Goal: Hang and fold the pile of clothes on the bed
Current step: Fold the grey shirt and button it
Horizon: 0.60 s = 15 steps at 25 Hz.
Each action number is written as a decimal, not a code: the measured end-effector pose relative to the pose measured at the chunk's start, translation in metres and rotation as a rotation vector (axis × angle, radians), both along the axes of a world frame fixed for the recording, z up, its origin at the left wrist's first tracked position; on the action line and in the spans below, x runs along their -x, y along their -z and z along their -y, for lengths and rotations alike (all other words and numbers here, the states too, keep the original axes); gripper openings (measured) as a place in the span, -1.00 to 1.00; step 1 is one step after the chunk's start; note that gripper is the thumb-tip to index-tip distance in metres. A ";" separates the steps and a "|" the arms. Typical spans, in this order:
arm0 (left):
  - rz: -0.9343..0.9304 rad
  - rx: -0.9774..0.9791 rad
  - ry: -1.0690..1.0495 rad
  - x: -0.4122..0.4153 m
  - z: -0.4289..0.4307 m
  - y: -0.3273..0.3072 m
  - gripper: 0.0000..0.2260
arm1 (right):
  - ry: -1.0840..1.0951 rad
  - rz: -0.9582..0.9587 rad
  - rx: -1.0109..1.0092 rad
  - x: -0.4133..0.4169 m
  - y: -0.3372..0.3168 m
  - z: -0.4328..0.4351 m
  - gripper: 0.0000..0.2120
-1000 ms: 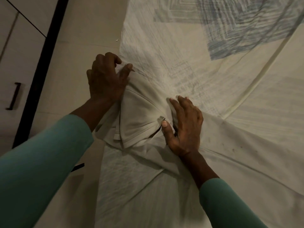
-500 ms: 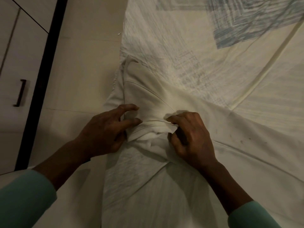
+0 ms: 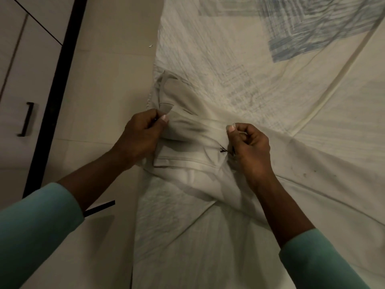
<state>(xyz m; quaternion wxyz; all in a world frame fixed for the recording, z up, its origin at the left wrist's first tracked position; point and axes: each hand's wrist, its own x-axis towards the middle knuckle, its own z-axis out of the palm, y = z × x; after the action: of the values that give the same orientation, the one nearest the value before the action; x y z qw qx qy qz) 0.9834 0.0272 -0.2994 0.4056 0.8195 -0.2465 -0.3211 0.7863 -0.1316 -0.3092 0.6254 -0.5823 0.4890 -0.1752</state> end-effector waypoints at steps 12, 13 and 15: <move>0.494 0.011 -0.228 -0.034 0.040 0.003 -0.69 | -0.241 -0.172 0.800 -0.016 0.018 -0.025 -0.60; 0.321 0.044 -0.229 -0.049 0.056 0.000 -0.68 | -0.245 -0.181 0.786 -0.023 0.018 -0.022 -0.60; -0.055 0.039 -0.126 -0.073 0.074 -0.006 -0.58 | -0.255 -0.242 0.706 -0.039 0.016 -0.013 -0.57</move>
<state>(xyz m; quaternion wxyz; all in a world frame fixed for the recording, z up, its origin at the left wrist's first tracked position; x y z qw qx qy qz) 1.0569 -0.0466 -0.2933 0.4474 0.8163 -0.1893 -0.3124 0.8251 -0.1190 -0.3257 0.3410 -0.8342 0.3925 -0.1835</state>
